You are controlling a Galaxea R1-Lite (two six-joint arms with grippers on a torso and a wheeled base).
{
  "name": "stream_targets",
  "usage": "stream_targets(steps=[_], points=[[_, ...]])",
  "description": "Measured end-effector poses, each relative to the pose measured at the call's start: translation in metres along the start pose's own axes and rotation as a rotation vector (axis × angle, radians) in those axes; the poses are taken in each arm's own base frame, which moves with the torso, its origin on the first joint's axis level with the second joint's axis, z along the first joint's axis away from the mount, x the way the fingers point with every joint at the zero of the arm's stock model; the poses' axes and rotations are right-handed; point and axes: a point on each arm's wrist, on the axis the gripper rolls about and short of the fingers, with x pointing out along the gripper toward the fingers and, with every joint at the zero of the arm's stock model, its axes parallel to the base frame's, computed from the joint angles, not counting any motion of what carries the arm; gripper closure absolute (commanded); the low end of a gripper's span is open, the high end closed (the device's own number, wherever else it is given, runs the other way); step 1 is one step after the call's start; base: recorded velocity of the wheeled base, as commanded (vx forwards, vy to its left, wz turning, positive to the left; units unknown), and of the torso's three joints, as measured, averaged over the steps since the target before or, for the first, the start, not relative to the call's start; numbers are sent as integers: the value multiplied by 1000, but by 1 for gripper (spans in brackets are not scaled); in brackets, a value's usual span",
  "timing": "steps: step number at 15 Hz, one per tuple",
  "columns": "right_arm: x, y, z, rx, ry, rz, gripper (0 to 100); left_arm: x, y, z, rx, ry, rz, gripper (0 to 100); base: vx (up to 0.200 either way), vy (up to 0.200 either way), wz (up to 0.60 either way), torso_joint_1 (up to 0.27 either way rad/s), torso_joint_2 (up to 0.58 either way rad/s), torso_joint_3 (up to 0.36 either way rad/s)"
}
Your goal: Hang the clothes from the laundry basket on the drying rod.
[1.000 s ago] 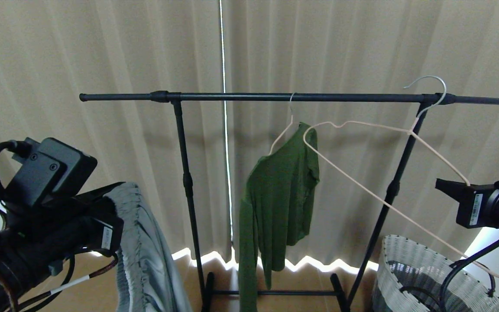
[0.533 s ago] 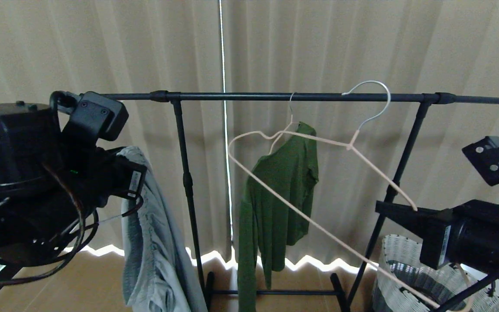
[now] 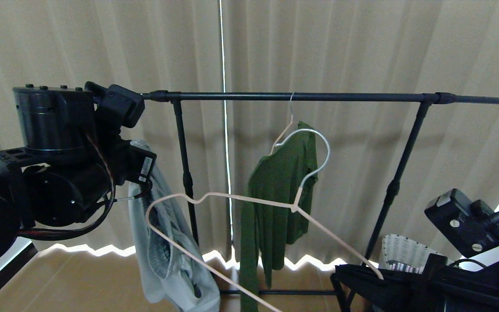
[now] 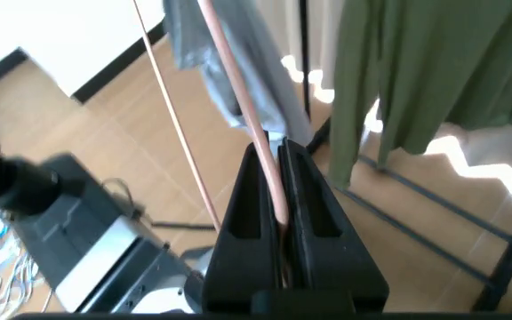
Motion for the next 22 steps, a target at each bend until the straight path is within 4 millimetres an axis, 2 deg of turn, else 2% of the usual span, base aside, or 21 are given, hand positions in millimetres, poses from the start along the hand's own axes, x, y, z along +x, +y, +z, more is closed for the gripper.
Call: stream_targets(steps=[5, 10, 14, 18, 22], points=[[26, 6, 4, 3, -23, -28, 100, 1, -2, -2, 6, 9, -5, 100, 0, 0, 0, 0, 0, 0], [67, 9, 21, 30, -78, -104, 100, 0, -3, -7, 38, 55, -23, 100, 0, 0, 0, 0, 0, 0], [87, 13, 23, 27, -86, -147, 100, 0, -3, -8, 43, 63, -18, 100, 0, 0, 0, 0, 0, 0], [92, 19, 12, -15, -49, -206, 100, 2, 0, -9, 76, 83, 34, 100, 0, 0, 0, 0, 0, 0], [96, 15, 18, -15, -86, -310, 100, 3, 6, -13, 211, 123, 60, 100, 0, 0, 0, 0, 0, 0]])
